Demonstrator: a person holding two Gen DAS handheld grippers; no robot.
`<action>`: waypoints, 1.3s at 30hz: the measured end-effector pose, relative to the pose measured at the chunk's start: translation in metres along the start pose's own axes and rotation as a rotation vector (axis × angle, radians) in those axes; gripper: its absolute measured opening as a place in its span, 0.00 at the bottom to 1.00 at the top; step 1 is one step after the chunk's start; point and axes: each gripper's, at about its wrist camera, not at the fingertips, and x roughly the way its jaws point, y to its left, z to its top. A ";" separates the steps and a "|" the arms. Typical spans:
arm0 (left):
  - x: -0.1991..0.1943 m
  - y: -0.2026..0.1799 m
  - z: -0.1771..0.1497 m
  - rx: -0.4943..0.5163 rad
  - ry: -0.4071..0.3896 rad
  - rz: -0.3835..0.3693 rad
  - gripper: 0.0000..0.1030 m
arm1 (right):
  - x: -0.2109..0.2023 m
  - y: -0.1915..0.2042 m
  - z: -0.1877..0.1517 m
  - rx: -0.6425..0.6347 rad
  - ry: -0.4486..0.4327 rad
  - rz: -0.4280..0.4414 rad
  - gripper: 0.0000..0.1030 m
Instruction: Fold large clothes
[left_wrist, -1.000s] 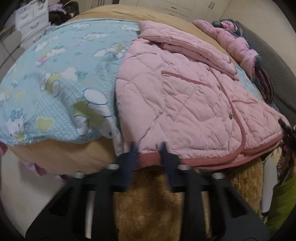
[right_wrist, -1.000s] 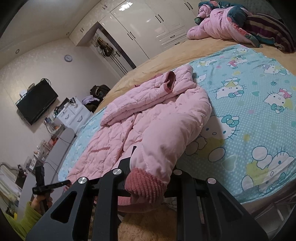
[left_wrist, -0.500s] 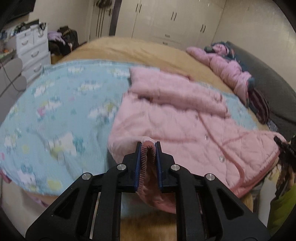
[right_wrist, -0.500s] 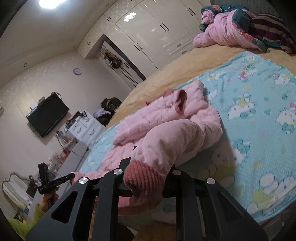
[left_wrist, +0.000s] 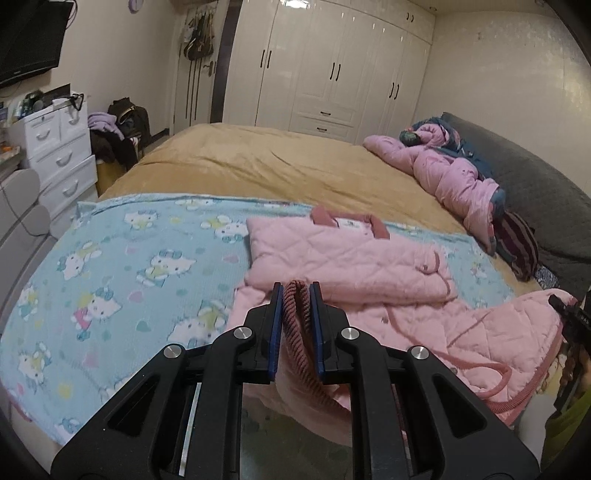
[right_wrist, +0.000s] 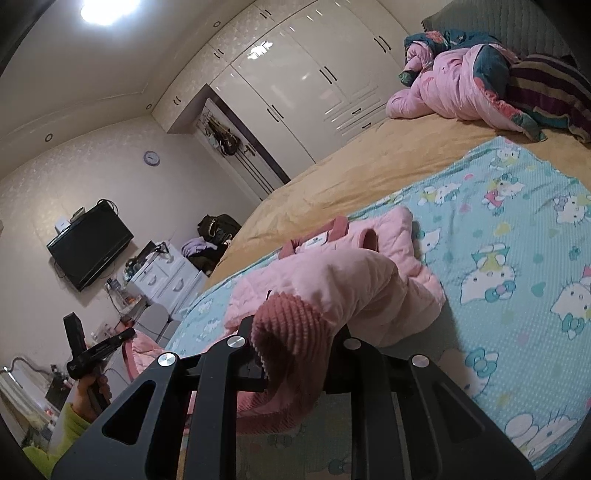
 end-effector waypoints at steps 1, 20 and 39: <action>0.002 0.001 0.003 -0.001 -0.003 0.000 0.07 | 0.002 -0.001 0.001 0.002 -0.002 -0.001 0.16; 0.037 0.005 0.045 0.041 -0.022 0.046 0.07 | 0.050 -0.006 0.053 0.010 -0.028 -0.009 0.16; 0.079 0.004 0.104 0.055 -0.072 0.082 0.07 | 0.114 -0.022 0.110 0.008 -0.006 -0.058 0.16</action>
